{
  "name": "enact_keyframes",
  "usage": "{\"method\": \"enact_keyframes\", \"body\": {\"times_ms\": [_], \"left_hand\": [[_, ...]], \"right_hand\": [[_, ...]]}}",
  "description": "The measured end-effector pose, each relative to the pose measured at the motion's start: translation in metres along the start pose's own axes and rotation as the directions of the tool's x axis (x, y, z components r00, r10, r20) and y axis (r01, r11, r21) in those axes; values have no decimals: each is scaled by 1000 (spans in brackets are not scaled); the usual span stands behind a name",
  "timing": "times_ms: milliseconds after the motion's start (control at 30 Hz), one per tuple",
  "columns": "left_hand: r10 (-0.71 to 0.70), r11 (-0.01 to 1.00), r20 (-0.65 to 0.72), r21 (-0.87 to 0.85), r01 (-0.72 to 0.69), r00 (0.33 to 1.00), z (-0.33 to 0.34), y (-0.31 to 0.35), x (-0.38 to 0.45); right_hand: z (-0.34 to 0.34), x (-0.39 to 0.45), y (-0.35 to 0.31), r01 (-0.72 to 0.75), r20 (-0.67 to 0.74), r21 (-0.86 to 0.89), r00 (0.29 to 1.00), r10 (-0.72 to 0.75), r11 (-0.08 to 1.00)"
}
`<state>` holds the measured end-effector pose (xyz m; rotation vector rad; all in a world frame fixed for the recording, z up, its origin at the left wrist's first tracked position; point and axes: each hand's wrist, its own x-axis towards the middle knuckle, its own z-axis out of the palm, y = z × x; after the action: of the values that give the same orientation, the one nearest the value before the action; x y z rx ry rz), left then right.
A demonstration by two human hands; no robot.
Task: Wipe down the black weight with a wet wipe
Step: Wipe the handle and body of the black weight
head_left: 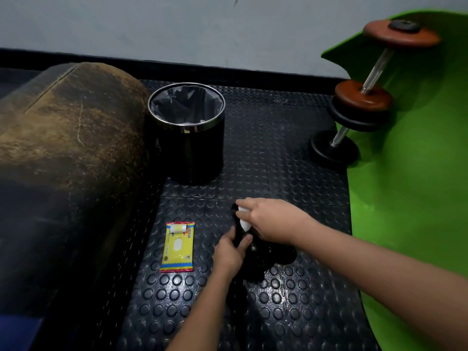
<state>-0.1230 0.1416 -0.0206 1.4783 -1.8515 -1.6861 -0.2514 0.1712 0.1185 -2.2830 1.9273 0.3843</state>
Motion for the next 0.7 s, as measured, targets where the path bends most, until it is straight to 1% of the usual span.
{"method": "enact_keyframes", "body": {"times_ms": [133, 200, 333, 433, 500, 600, 700], "left_hand": [[10, 999, -17, 32, -10, 1000, 1, 3, 0], [11, 999, -24, 48, -9, 1000, 1, 1, 2], [-24, 998, -33, 63, 27, 999, 3, 0, 5], [-48, 997, -26, 63, 50, 999, 1, 3, 4], [-52, 998, -18, 42, 52, 999, 1, 2, 4], [-26, 999, -22, 43, 27, 999, 1, 1, 4], [-17, 1000, 16, -1, 17, 1000, 0, -2, 3]], "right_hand": [[2, 14, -10, 7, 32, -109, 999, -4, 994], [4, 29, -17, -2, 58, -201, 998, 13, 980], [8, 55, -29, -19, 111, -328, 992, 58, 945], [13, 65, -32, 17, 151, -401, 987, 48, 916], [13, 66, -29, 3, 156, -348, 986, 54, 938], [6, 53, -22, -72, 117, -146, 989, 89, 987], [1, 30, -13, -88, 93, -8, 992, 89, 996]]}}
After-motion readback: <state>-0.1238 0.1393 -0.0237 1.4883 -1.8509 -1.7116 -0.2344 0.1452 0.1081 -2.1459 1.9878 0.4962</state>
